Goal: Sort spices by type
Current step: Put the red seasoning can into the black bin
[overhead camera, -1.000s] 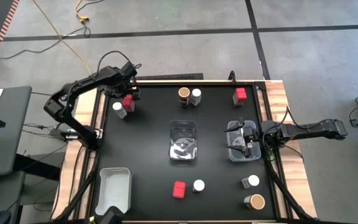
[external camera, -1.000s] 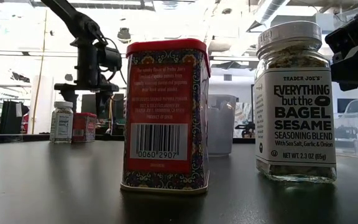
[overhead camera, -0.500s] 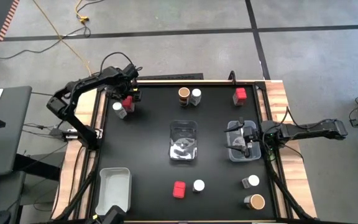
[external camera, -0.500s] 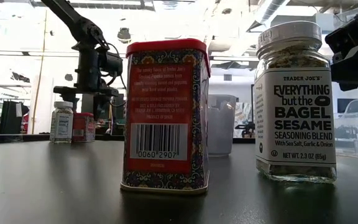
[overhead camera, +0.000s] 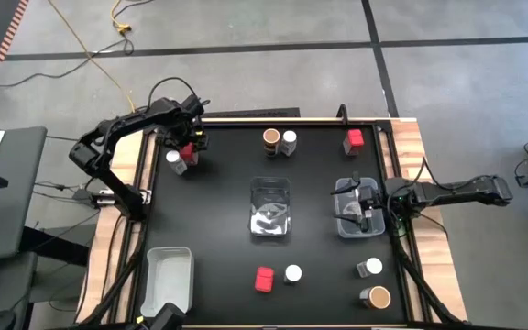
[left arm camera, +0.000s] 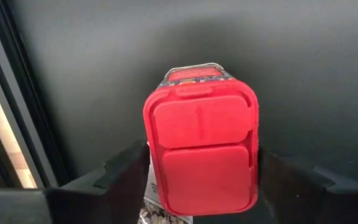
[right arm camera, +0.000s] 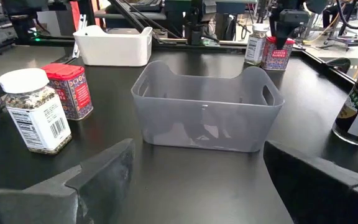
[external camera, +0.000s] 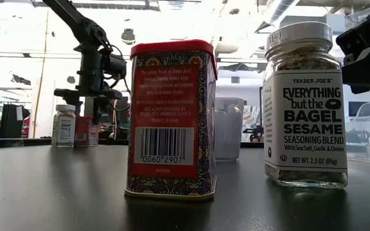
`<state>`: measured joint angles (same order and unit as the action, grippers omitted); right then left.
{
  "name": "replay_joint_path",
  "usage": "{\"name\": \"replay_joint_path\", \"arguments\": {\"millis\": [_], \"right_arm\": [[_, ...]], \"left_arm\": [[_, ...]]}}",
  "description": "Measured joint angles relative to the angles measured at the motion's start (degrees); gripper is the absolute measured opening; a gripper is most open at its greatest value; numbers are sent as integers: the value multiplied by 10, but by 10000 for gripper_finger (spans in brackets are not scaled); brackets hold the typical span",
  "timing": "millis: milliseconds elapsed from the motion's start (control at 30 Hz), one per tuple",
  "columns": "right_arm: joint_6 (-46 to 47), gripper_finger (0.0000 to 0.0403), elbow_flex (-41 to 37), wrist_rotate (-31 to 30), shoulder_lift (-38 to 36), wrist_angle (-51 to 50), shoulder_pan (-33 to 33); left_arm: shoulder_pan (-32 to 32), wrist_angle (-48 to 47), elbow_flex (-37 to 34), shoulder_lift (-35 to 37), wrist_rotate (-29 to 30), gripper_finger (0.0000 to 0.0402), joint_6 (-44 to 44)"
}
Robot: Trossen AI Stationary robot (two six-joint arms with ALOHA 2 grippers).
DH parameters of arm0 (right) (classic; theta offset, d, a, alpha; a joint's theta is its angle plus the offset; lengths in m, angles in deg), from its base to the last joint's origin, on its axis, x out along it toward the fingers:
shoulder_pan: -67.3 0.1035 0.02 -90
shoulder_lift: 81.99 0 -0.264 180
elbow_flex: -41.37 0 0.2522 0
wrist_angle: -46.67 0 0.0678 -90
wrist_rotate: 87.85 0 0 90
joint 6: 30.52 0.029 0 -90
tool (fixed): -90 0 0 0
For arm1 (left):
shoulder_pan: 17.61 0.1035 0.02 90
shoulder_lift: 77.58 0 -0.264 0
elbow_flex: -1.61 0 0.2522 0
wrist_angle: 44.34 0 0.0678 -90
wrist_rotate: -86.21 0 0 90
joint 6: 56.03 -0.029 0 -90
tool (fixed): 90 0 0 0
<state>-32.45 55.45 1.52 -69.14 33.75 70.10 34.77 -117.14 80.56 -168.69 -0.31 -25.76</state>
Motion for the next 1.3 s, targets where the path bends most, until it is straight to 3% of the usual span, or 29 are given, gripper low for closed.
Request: {"name": "replay_joint_path", "arguments": {"millis": [300,933,1300], "right_arm": [[0,384,0,0,0,0,0],[0,384,0,0,0,0,0],[0,384,0,0,0,0,0]], "left_arm": [[0,-1,0,0,0,231,11],[0,-2,2,1,-16,227,-11],[-19,-35,102,0,-17,227,-79]]}}
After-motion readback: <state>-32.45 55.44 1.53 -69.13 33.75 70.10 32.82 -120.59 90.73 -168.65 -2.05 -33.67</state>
